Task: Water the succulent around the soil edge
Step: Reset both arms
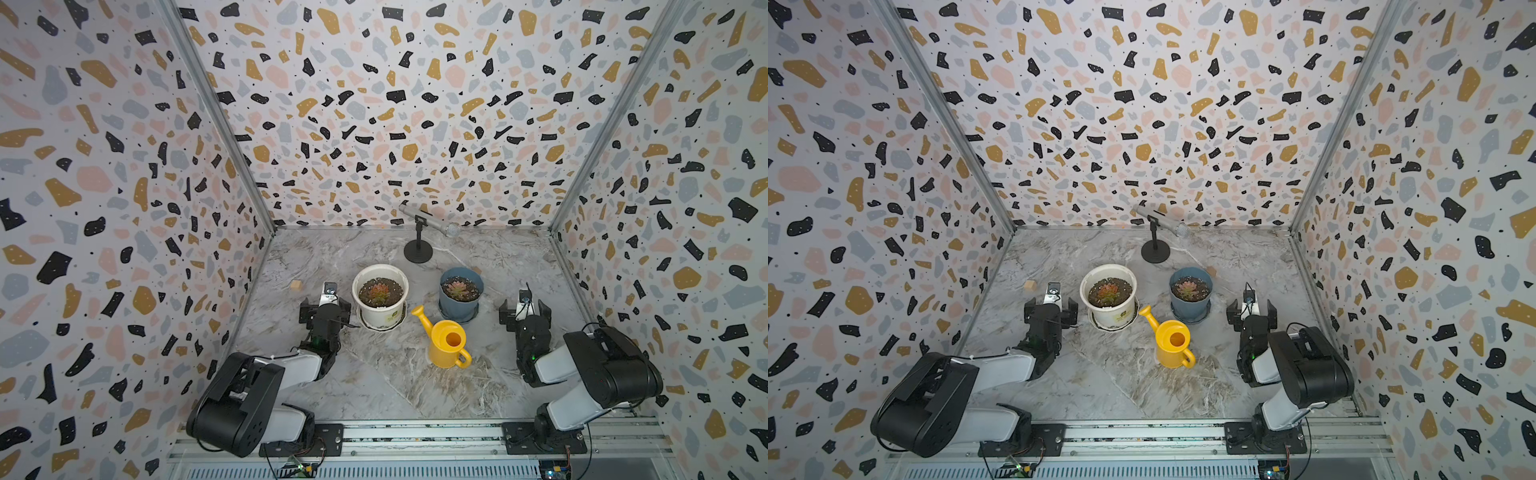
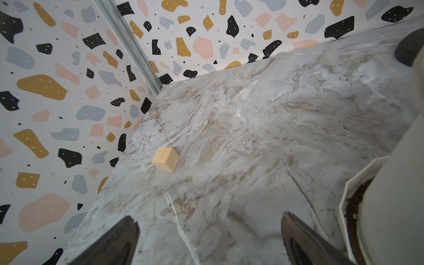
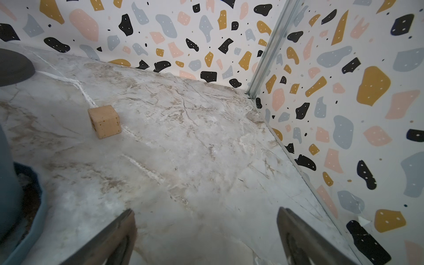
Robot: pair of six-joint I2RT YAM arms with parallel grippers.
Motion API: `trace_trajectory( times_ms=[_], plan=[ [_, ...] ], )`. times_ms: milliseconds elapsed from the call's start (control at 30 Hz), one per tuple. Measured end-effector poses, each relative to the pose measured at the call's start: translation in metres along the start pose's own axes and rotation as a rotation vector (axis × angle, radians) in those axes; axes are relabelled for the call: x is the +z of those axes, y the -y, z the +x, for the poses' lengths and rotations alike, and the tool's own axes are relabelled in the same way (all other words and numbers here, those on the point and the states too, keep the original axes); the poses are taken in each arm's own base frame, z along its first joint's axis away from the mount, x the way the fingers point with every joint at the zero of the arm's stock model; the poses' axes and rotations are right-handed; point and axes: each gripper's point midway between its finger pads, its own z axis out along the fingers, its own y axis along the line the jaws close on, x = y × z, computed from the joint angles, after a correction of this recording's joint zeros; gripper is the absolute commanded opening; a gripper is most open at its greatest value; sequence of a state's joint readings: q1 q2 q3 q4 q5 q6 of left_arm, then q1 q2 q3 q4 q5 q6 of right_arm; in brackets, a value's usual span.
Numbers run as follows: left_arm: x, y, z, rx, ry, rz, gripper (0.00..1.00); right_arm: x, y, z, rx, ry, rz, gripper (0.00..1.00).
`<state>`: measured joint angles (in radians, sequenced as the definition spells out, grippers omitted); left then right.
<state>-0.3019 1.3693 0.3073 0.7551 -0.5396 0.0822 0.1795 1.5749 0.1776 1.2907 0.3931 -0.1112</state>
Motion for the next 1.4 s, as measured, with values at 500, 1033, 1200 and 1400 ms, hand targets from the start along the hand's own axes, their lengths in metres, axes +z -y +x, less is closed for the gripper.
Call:
trace_trajectory(
  times_ms=[500, 1033, 1200, 1400],
  plan=[
    [0.024, -0.013, 0.002, -0.122, -0.048, 0.106, 1.00, 0.027, 0.015, 0.016, 0.057, -0.171, 0.025, 1.00],
    [0.022, -0.006, 0.010, -0.124, -0.040, 0.138, 1.00, 0.027, 0.014, 0.017, 0.066, -0.174, 0.017, 1.00],
    [0.022, -0.006, 0.009, -0.125, -0.036, 0.137, 1.00, 0.027, 0.014, 0.017, 0.066, -0.174, 0.017, 1.00],
    [0.022, -0.006, 0.007, -0.127, -0.031, 0.137, 1.00, 0.027, 0.014, 0.017, 0.066, -0.174, 0.017, 1.00]
  ],
)
